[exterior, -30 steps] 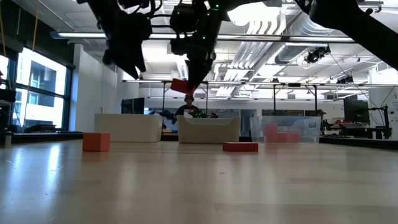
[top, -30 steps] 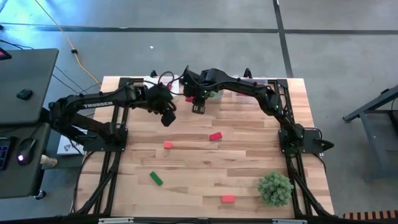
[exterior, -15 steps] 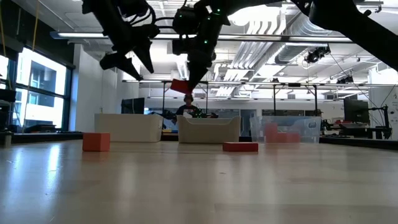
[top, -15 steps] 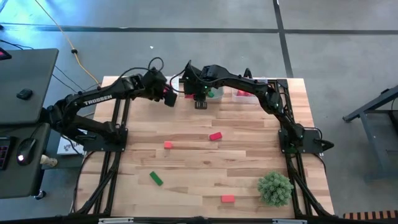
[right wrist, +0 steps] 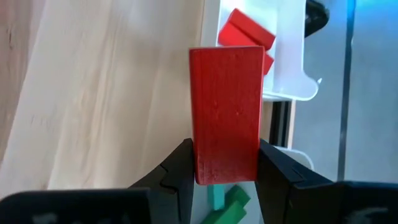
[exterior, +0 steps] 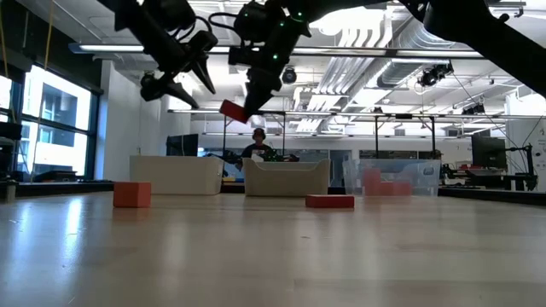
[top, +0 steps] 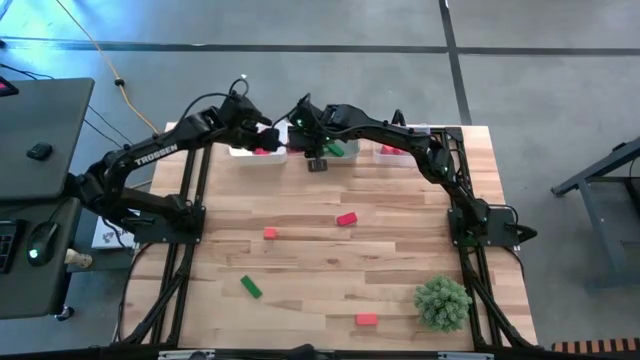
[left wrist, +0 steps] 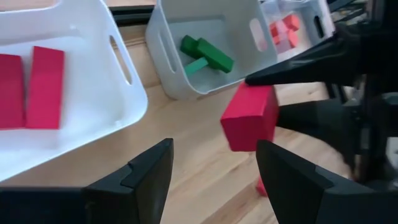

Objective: Sort & place blocks by color
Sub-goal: Put the top red block into the white bin

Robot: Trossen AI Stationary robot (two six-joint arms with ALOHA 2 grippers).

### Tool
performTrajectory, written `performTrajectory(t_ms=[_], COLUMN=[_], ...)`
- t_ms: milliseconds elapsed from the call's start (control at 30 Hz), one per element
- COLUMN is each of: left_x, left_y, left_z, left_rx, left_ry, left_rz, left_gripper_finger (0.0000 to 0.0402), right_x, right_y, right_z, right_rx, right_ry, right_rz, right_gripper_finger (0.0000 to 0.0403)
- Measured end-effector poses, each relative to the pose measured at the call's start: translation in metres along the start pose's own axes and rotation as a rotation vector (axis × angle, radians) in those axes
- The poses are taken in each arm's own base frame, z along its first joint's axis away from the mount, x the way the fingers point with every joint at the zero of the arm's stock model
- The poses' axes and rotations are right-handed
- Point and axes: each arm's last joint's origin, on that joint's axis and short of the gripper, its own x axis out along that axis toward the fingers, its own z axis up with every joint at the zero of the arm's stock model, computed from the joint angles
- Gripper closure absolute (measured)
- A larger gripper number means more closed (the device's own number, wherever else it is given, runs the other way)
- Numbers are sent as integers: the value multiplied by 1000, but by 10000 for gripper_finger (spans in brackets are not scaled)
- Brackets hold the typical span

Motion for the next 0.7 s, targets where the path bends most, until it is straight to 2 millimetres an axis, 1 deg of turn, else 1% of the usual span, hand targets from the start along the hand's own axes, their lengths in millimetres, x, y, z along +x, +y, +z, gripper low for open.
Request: performTrajectory(t_ms=[167,333,500,700], left_x=[-2,-4,-5,-6], left_y=[3,9,10,8], left_z=[8,14,17,19], left_rx=[-16,-53,-68,-88], left_ry=[-4,-11,-25,-34], left_rz=[-68,-96,-113,-141], left_gripper_finger=[181,181,181,181], right_x=[0,-1,-10,-13], right_y=[-2,-5,-8,-14], right_z=[3,7,11,13], right_rx=[-9,-6,11,41], right_ry=[-32,-69,-115,-145], right_rz=[-22,-49,-90,-128], right_gripper_finger=[297,297,297,297])
